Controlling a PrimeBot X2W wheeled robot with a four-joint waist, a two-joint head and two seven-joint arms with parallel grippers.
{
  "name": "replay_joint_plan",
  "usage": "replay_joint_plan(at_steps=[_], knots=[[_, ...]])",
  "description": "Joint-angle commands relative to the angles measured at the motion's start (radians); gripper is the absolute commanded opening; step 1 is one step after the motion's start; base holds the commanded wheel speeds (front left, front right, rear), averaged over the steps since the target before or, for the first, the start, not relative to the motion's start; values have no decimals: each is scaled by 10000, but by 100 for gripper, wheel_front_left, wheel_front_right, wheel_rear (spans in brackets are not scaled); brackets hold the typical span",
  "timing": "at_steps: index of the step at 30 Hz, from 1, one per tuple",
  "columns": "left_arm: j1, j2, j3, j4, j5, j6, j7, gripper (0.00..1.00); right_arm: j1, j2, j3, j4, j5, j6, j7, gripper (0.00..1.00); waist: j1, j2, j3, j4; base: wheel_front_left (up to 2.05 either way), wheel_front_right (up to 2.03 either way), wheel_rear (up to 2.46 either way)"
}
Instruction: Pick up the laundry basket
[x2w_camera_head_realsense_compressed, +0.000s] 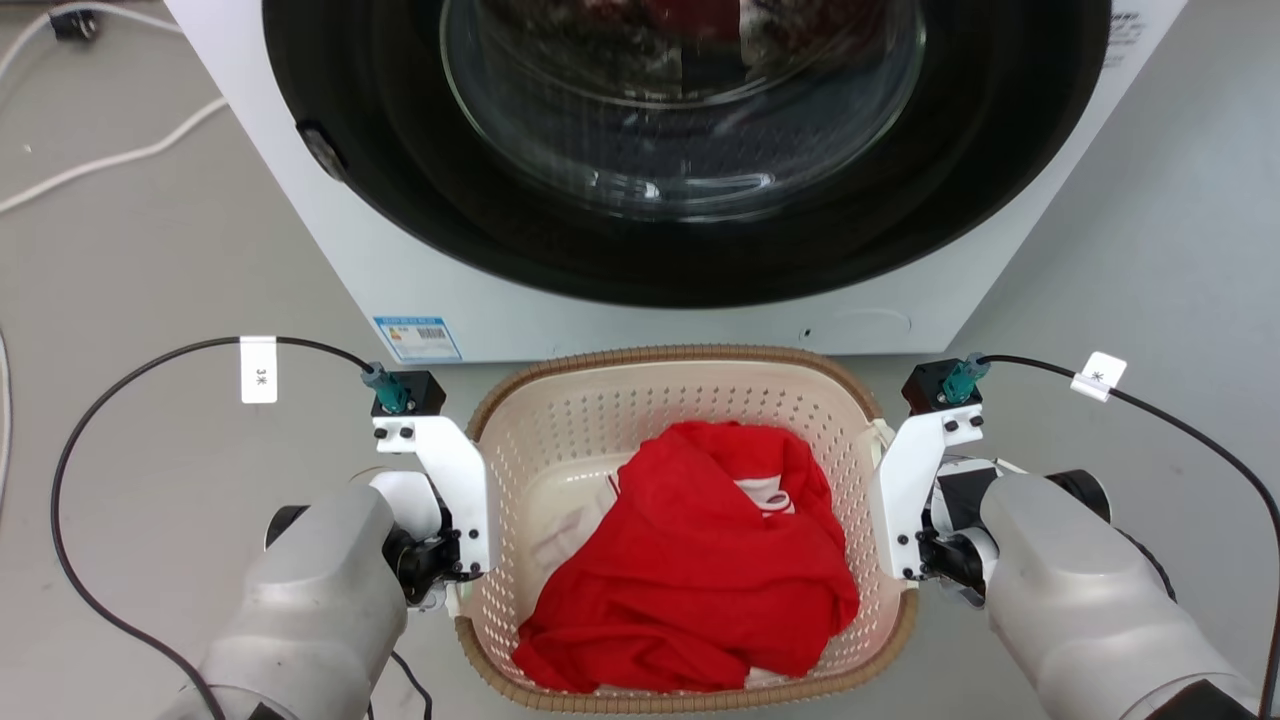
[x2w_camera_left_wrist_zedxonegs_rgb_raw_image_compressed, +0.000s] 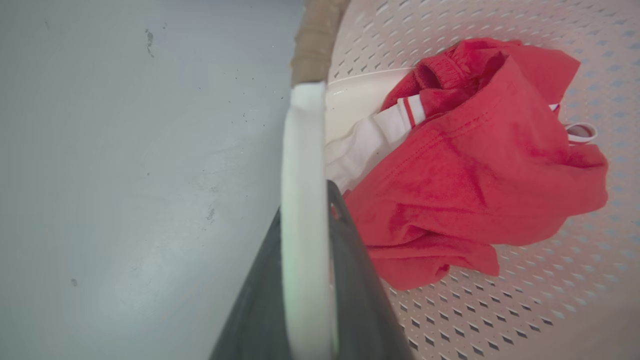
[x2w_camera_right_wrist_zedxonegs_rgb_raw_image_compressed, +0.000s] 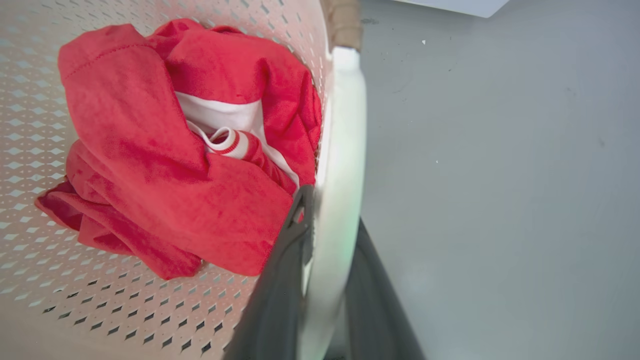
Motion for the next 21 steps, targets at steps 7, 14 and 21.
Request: replay_joint_plan(at_steps=[7, 14, 21], knots=[[153, -61, -228, -32, -335, -113, 520, 0, 186, -8, 323, -177, 602, 52, 988, 0, 2, 0, -909, -33, 0, 0, 0], [399, -67, -445, 81, -523, -112, 812, 0, 352, -48, 513, -126, 1048, 52, 1570, 0, 2, 0, -1582, -46, 0, 0, 0], [725, -147, -601, 188, -682, -110, 975, 0, 613, -32, 629, -6, 1307, 53, 1866, 0, 2, 0, -2112, -56, 0, 0, 0]])
